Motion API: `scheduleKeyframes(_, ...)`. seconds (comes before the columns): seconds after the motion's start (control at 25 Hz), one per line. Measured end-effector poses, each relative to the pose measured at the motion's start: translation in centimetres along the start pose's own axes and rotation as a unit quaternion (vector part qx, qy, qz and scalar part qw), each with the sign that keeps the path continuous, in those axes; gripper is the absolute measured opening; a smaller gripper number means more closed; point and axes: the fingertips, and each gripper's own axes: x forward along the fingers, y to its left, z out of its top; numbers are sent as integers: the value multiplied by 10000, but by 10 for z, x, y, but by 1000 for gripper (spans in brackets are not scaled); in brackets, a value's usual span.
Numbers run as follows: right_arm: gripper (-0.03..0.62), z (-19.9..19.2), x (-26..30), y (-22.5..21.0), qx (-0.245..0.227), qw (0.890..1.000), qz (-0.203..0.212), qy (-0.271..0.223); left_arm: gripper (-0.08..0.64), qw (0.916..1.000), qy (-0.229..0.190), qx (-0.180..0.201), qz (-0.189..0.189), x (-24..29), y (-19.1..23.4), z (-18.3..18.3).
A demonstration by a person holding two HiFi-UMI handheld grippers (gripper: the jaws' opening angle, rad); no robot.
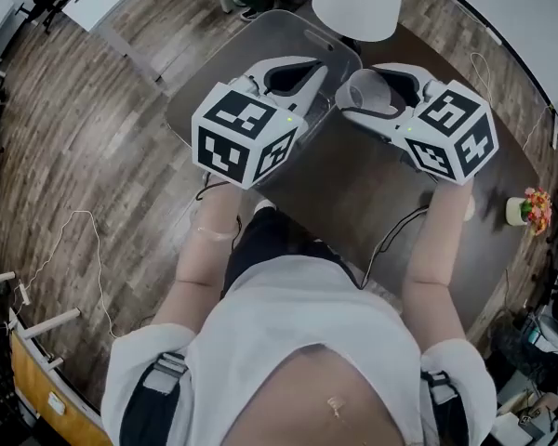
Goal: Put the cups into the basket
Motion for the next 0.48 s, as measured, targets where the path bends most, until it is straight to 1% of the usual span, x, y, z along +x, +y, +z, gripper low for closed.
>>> scheduleKeyframes(0.08, 339, 19, 19, 9, -183, 9996, 196, 7, 9, 9997, -43, -76, 219, -20, 20, -2)
scheduleKeyframes(0.2, 339, 49, 57, 23, -518, 9969, 592, 42, 9, 9975, -109, -200, 670, -53, 60, -6)
scheduleKeyframes(0.36, 339, 83, 113, 32, -845, 9904, 1094, 63, 9, 9919, -151, -350, 1212, -85, 120, -14)
scheduleKeyframes(0.48, 339, 102, 145, 50, -1087, 9835, 1444, 99, 9, 9860, -174, -451, 1594, -116, 149, -21)
